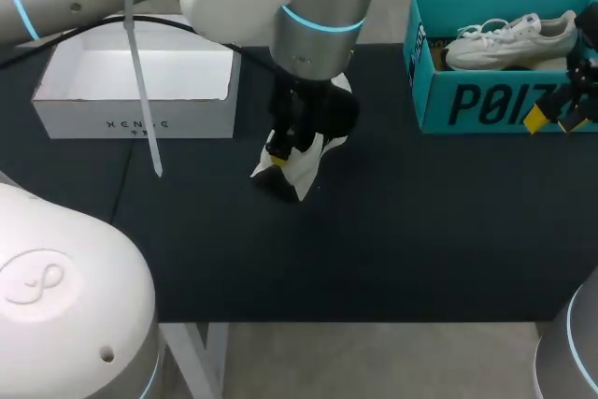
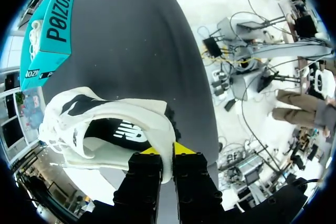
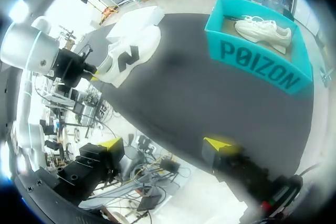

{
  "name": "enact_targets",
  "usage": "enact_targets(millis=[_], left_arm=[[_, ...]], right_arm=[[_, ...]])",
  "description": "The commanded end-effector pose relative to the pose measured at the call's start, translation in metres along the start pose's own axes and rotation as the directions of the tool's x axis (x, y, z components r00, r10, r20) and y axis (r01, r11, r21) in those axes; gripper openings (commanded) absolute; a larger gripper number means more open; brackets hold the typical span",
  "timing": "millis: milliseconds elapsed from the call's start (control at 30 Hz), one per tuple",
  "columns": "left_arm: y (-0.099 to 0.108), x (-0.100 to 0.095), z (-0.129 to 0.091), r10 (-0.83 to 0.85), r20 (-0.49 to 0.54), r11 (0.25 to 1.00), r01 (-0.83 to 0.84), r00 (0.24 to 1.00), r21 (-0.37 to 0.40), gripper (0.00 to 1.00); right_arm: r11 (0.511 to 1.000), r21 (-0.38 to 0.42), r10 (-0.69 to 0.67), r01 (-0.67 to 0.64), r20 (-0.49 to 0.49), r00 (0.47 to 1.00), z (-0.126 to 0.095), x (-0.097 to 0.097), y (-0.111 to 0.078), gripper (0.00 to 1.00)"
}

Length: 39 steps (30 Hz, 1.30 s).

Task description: Take the shoe out of the shoebox, open the shoe tongue, remove and reinsert the insole, then place the shoe into the shoebox

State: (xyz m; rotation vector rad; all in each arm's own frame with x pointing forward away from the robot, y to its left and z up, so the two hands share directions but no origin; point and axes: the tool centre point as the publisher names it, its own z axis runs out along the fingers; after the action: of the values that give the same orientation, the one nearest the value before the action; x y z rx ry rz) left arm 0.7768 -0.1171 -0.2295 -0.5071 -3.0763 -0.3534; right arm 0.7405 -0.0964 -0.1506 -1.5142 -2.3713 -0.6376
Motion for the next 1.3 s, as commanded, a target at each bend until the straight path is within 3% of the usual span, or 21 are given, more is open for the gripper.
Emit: enact_targets(millis=[33,267,333,500,667,867,1033,1300], left_arm=[[0.031,-0.011,-0.005,0.043,0.027,0.998,-0.042,0.999,-0.042,0.0],[0.12,-0.045,-0.01,0.234,0.104,0.971,-0.227,0.967,-0.073,0.0],[0.144,-0.055,-0.011,0.282,0.094,0.956,-0.271,0.955,-0.116,0.0],[0.201,-0.075,-0.01,0.42,0.13,0.906,-0.406,0.898,-0.118,0.0],[0.263,-0.093,-0.006,0.551,0.102,0.825,-0.523,0.828,-0.214,0.0],[0.32,-0.112,0.0,0.679,0.095,0.723,-0.639,0.728,-0.265,0.0],[0.357,-0.121,0.001,0.75,0.129,0.658,-0.712,0.648,-0.245,0.0],[0.411,-0.135,0.02,0.775,0.123,0.629,-0.734,0.62,-0.257,0.0]], right_arm=[[1.0,0.005,0.002,-0.002,0.001,1.0,0.001,-0.001,0.002,1.0],[1.0,0.005,0.002,-0.002,0.001,1.0,0.001,-0.001,0.002,1.0],[1.0,0.005,0.002,-0.002,0.001,1.0,0.001,-0.001,0.002,1.0],[1.0,0.005,0.002,-0.002,0.001,1.0,0.001,-0.001,0.002,1.0],[1.0,0.005,0.002,-0.002,0.001,1.0,0.001,-0.001,0.002,1.0],[1.0,0.005,0.002,-0.002,0.001,1.0,0.001,-0.001,0.002,1.0],[1.0,0.005,0.002,-0.002,0.001,1.0,0.001,-0.001,0.002,1.0],[1.0,0.005,0.002,-0.002,0.001,1.0,0.001,-0.001,0.002,1.0]])
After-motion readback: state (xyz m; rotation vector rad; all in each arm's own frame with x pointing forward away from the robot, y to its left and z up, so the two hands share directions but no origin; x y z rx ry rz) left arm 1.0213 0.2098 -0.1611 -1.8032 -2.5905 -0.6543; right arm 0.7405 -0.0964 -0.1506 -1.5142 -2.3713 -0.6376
